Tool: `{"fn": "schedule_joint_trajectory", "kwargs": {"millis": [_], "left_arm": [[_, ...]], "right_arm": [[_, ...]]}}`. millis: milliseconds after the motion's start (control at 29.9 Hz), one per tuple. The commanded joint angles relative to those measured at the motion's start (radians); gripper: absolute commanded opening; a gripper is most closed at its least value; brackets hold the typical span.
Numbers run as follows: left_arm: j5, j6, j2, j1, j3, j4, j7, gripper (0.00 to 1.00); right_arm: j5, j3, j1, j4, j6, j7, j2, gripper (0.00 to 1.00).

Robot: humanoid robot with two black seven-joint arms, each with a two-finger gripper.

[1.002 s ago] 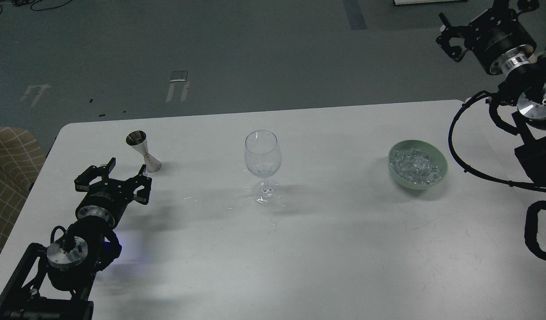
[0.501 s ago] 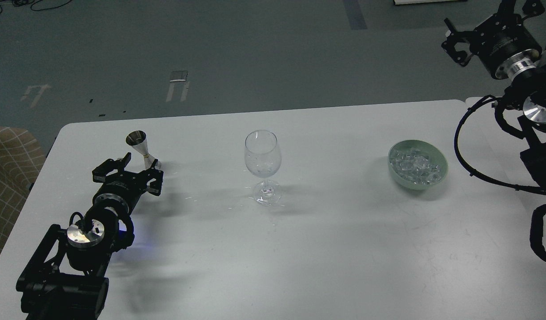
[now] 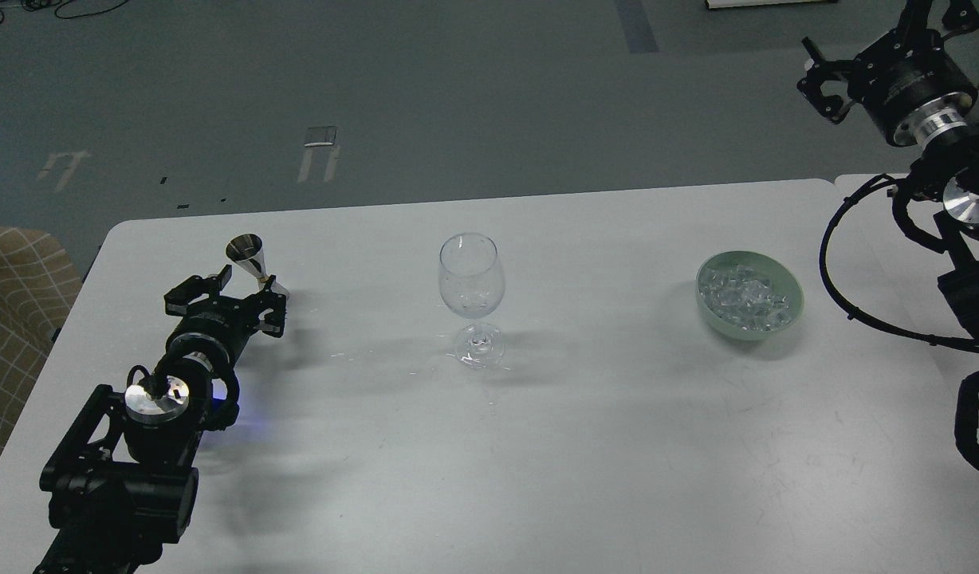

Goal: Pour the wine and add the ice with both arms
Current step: 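Lift the jigger with the left gripper and carry it toward the wine glass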

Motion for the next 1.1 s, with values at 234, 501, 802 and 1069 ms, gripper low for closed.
{"fn": "schedule_joint_trajectory", "kwargs": {"millis": [234, 501, 802, 1069], "left_arm": [[0.0, -0.067, -0.002, -0.043, 0.024, 0.058, 0.035, 0.45], [-0.002, -0.078, -0.02, -0.075, 0.072, 0.118, 0.031, 0.42], [-0.003, -0.149, -0.023, -0.109, 0.072, 0.209, 0.028, 0.41], [-0.006, -0.149, -0.023, -0.133, 0.07, 0.226, 0.028, 0.4]], "right_arm": [[-0.002, 0.0, 0.001, 0.003, 0.0, 0.0, 0.0, 1.0], [-0.002, -0.001, -0.002, 0.0, 0.002, 0.0, -0.015, 1.0], [-0.002, -0.067, 0.002, 0.003, 0.0, 0.0, -0.041, 1.0], [-0.001, -0.072, 0.004, 0.005, -0.002, 0.0, -0.04, 1.0]]}}
